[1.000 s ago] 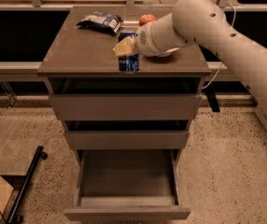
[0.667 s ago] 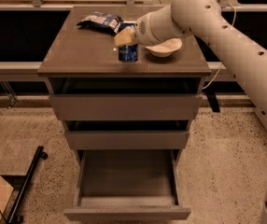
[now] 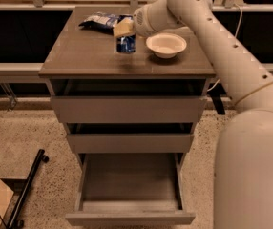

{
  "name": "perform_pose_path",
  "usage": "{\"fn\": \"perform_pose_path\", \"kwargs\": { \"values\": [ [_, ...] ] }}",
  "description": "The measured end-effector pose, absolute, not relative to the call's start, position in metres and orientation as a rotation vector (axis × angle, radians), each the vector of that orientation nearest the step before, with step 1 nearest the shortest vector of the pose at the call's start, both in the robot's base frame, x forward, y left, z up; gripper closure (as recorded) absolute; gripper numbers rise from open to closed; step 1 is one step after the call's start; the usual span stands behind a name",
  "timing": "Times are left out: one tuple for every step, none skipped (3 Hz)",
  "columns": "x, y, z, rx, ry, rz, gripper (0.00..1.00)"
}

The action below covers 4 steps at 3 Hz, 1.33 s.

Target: Pick pepsi can from bottom drawer and place on counter

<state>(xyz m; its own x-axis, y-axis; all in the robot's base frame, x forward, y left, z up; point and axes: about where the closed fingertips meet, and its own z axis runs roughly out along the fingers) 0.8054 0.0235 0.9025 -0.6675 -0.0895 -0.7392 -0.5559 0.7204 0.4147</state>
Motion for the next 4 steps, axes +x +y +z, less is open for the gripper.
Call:
{"fn": "perform_pose_path", "kwargs": {
  "values": [
    [0.822,0.035,0.890,-0.497,2.223,0.856,0.57],
    [0.832,0.038,0.874,-0.484,2.252,0.878,0.34],
    [0.835,0.038,0.863,-0.470,2.288,0.882,0.12],
    [0.835,0.040,0.860,-0.471,2.294,0.885,0.00]
  ]
}}
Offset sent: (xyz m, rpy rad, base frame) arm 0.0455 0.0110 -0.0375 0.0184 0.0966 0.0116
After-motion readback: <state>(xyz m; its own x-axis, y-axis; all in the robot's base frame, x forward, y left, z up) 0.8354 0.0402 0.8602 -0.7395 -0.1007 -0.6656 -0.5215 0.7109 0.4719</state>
